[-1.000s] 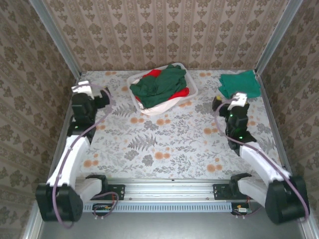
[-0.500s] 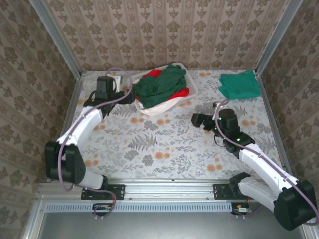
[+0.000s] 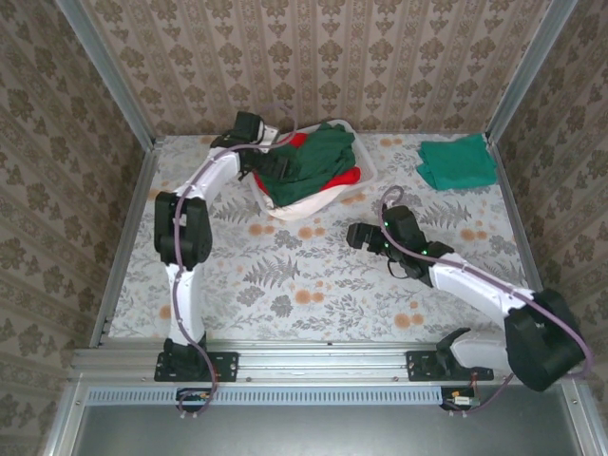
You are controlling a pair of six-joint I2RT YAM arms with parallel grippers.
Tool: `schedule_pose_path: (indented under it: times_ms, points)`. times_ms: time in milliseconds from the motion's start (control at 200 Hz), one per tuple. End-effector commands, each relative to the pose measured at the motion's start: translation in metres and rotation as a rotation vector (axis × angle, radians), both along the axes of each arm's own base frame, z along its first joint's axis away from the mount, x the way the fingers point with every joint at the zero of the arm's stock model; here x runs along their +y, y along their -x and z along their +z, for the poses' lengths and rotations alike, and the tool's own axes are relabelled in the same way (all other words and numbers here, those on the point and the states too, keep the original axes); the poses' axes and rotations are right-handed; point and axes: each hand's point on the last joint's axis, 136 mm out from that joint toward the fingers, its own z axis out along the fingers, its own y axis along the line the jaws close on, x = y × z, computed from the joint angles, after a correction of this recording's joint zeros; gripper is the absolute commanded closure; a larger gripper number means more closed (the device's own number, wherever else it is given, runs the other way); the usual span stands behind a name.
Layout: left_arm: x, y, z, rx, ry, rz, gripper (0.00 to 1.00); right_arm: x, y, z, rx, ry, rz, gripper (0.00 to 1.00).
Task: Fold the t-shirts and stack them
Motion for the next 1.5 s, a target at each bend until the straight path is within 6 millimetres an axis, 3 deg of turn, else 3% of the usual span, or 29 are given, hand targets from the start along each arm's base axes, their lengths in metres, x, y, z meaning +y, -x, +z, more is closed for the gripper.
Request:
schedule_pose_path:
  times_ms: [0,155,295,420,530,590,645,780,870,995,1125,1260,1345,1495]
  points:
    - [-0.010,0.045,-0.018,0.135,-0.031,-0.070,0.00,0.013,-0.036,0.020,-0.073,-0.076,-0.063,0.00]
    - [-0.010,0.068,-0.011,0.115,0.049,-0.008,0.00,0.036,-0.073,0.003,-0.029,-0.128,-0.072,0.00]
    - [-0.011,0.088,-0.022,0.163,0.088,0.038,0.05,0.051,-0.098,-0.005,0.003,-0.162,-0.063,0.00]
    - [-0.013,0.101,-0.031,0.185,0.111,0.052,0.06,0.050,-0.110,-0.007,0.007,-0.192,-0.089,0.01]
    - [-0.013,0.112,-0.032,0.212,0.138,0.068,0.16,0.053,-0.116,-0.016,0.032,-0.202,-0.090,0.04]
    - [-0.010,0.117,-0.028,0.210,0.144,0.080,0.16,0.050,-0.117,-0.022,0.051,-0.197,-0.101,0.04]
    - [-0.005,0.119,-0.020,0.195,0.137,0.103,0.10,0.048,-0.116,-0.025,0.064,-0.207,-0.105,0.05]
    - [0.008,0.104,0.013,0.111,0.153,0.146,0.00,0.042,-0.109,-0.021,0.055,-0.223,-0.118,0.05]
    - [0.011,0.084,0.023,0.081,0.175,0.155,0.00,0.037,-0.104,-0.019,0.048,-0.224,-0.133,0.05]
    - [0.018,0.055,0.017,0.100,0.176,0.202,0.00,0.036,-0.104,-0.019,0.039,-0.252,-0.158,0.07]
    - [0.020,0.053,0.011,0.131,0.201,0.225,0.00,0.044,-0.111,-0.014,0.034,-0.290,-0.143,0.13]
    - [0.038,0.074,0.008,0.131,0.177,0.274,0.00,0.045,-0.116,0.000,0.007,-0.336,-0.161,0.14]
    - [0.050,0.105,-0.007,0.161,0.177,0.303,0.00,0.039,-0.125,0.003,0.006,-0.363,-0.236,0.14]
    - [0.078,0.140,-0.011,0.127,0.156,0.356,0.00,0.064,-0.152,0.001,0.019,-0.440,-0.227,0.27]
